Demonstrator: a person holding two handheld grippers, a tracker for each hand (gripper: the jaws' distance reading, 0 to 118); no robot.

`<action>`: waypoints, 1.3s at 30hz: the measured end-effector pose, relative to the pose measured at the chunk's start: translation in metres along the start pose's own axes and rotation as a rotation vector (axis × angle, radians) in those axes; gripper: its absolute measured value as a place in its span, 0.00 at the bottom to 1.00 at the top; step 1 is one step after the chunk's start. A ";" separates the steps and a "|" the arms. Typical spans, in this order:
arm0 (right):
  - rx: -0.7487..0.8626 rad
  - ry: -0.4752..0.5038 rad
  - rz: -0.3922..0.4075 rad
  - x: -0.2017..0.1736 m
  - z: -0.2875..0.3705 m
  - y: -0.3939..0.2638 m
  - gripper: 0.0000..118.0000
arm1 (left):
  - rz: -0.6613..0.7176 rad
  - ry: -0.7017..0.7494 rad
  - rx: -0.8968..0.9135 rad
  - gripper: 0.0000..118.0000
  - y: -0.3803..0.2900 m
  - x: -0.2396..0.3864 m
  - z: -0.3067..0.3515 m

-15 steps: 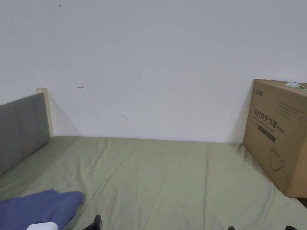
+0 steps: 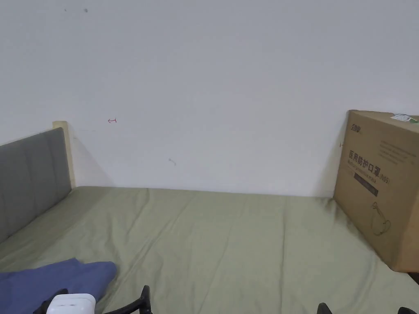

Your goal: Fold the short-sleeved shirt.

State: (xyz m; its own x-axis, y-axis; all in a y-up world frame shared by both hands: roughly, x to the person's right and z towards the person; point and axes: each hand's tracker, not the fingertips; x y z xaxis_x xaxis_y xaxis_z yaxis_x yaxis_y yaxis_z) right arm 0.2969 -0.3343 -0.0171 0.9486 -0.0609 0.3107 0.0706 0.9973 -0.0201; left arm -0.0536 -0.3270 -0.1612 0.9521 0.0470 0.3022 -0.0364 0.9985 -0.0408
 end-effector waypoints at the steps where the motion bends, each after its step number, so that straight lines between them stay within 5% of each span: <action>1: -0.028 -0.021 0.010 0.003 0.000 -0.001 1.00 | -0.005 0.001 0.002 1.00 0.000 0.000 0.000; 12: -0.027 0.005 0.059 -0.003 -0.004 0.000 1.00 | -0.039 -0.009 0.018 1.00 0.003 0.009 0.003; 33: -0.028 -0.002 0.005 0.005 -0.001 0.002 1.00 | -0.014 -0.007 -0.003 1.00 0.005 0.008 0.001; 35: -0.020 0.012 0.000 0.006 0.001 0.002 1.00 | -0.015 -0.013 -0.004 0.84 0.005 0.007 0.002; 36: -0.013 0.020 -0.002 0.006 0.003 0.003 0.99 | -0.017 -0.019 0.004 0.64 0.005 0.008 0.003; 37: -0.014 0.030 -0.005 0.006 0.004 0.003 0.93 | -0.027 -0.021 0.015 0.30 0.006 0.009 0.005; 38: -0.018 0.042 -0.006 0.006 0.005 0.003 0.73 | -0.045 -0.012 0.024 0.07 0.006 0.011 0.006; 39: -0.020 0.052 -0.007 0.006 0.006 0.004 0.20 | -0.085 0.031 0.037 0.04 0.006 0.014 0.006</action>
State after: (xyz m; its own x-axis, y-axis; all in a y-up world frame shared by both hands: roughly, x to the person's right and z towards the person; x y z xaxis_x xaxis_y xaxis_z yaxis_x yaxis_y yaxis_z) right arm 0.3010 -0.3305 -0.0101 0.9628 -0.0704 0.2611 0.0829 0.9959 -0.0372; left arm -0.0419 -0.3198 -0.1518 0.9612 -0.0379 0.2732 0.0340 0.9992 0.0191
